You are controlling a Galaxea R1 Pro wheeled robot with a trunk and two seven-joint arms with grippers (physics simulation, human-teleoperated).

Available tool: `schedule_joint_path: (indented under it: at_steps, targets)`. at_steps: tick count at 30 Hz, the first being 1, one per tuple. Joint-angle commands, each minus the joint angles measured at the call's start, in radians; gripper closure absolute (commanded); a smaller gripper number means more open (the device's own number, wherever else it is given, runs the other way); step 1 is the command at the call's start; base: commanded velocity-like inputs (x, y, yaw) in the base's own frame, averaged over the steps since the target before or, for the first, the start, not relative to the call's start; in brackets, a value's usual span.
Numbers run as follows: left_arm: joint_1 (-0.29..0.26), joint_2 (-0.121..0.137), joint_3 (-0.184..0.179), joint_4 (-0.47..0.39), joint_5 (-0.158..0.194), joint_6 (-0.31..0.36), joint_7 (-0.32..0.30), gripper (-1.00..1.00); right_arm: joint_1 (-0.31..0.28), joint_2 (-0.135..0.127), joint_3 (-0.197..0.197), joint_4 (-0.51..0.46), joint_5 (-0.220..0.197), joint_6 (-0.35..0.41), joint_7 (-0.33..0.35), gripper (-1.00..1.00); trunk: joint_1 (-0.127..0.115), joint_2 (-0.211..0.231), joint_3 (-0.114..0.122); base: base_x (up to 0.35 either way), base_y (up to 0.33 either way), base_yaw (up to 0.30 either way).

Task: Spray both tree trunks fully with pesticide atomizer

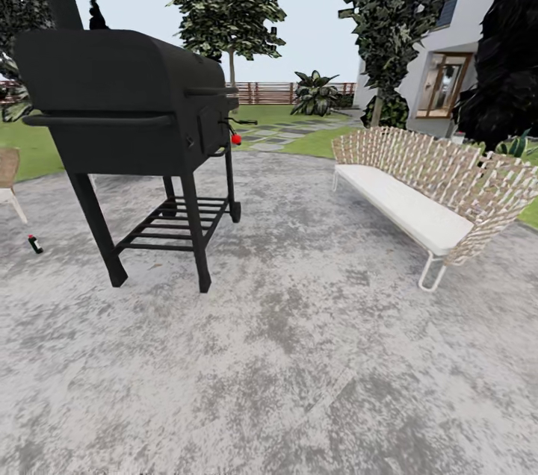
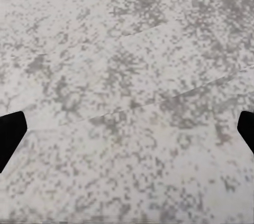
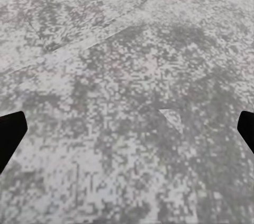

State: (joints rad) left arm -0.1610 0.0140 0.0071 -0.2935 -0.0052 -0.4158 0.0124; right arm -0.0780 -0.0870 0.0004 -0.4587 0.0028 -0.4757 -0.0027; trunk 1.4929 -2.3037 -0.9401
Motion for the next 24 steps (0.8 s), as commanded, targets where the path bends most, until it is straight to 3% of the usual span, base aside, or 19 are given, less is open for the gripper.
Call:
schedule_joint_path:
  at_steps: [1, 24]
  targets:
    - [-0.001, 0.0, 0.001, 0.001, -0.001, -0.003, 0.001, -1.0, 0.0, 0.0, 0.0, 0.0, 0.0, -0.003, 0.0, -1.0, 0.0, 0.0, -0.001, 0.0, 0.0, 0.279]
    - [-0.001, 0.0, 0.001, 0.001, 0.0, -0.003, 0.001, -1.0, 0.0, 0.001, 0.001, -0.001, 0.0, -0.003, 0.0, -1.0, 0.0, 0.0, -0.001, 0.0, 0.0, 0.28]
